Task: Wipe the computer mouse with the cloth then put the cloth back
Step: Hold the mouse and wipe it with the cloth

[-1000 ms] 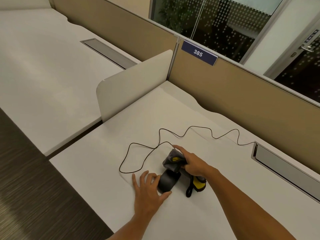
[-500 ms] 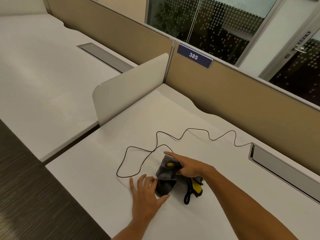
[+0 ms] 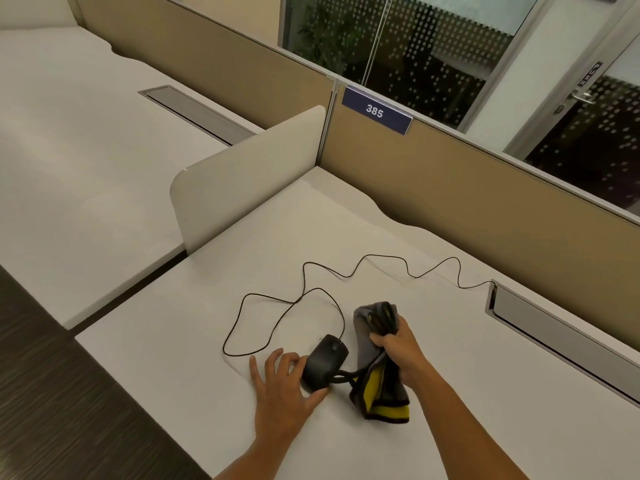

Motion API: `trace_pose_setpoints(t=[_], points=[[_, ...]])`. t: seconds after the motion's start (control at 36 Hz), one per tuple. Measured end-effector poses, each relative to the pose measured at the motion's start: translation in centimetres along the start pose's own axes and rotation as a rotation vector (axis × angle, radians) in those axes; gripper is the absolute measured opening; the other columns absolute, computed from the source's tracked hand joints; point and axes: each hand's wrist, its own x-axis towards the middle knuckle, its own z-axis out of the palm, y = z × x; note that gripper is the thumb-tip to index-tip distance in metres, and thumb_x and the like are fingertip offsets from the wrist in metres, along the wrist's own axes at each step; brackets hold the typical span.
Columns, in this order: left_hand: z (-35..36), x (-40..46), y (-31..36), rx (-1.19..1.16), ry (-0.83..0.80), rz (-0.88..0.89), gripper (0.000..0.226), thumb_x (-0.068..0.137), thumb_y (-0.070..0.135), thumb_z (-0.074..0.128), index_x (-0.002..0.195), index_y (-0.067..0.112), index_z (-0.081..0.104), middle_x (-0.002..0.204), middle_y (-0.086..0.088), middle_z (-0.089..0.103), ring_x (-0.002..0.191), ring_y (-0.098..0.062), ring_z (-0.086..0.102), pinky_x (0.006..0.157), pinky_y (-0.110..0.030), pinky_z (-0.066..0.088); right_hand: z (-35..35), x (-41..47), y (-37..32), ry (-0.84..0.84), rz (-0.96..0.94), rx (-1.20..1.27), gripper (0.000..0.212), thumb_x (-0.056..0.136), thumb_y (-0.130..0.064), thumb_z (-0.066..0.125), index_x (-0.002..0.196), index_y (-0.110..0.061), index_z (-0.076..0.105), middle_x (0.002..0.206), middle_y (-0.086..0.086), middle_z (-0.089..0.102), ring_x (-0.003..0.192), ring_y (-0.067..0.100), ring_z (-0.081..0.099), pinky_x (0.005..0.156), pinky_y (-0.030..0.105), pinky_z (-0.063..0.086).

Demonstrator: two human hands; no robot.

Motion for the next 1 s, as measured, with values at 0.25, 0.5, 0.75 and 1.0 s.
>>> trace_pose_setpoints(t=[0.25,0.5,0.75,1.0], points=[[0.0,0.0,0.0,0.029,0.009,0.016,0.06,0.064,0.067,0.071,0.111,0.029,0.066,0.111,0.007,0.062,0.124,-0.026,0.051,0.111,-0.068,0.023,3.5,-1.0,1.9,0.088,0.013,0.203,0.084,0.087,-0.011,0.072,0.153,-0.032,0.024,0.136,0.0,0.048,0.113,0.021,0.051,0.095,0.039,0.051],[-0.2,0.0,0.0,0.028,0.0,0.012,0.063,0.068,0.072,0.066,0.114,0.029,0.066,0.114,0.007,0.063,0.127,-0.026,0.05,0.113,-0.067,0.021,3.2,-0.6,2.0,0.137,0.043,0.332,0.077,0.089,-0.006,0.069,0.151,-0.029,0.029,0.133,0.002,0.052,0.107,0.022,0.057,0.082,0.037,0.057],[-0.6,-0.1,0.4,0.031,0.016,0.013,0.057,0.066,0.063,0.074,0.109,0.027,0.068,0.111,0.005,0.065,0.123,-0.027,0.055,0.11,-0.069,0.028,4.6,-0.5,1.0,0.118,0.012,0.256,0.08,0.09,-0.004,0.064,0.154,-0.028,0.021,0.142,0.008,0.048,0.115,0.026,0.053,0.095,0.041,0.052],[-0.5,-0.1,0.4,0.036,-0.018,0.007,0.052,0.065,0.049,0.08,0.11,0.028,0.066,0.115,0.005,0.063,0.128,-0.027,0.051,0.113,-0.069,0.021,5.4,-2.3,2.1,0.104,-0.096,-0.038,0.079,0.096,-0.015,0.06,0.154,-0.035,0.009,0.145,0.009,0.049,0.123,0.032,0.055,0.101,0.045,0.048]])
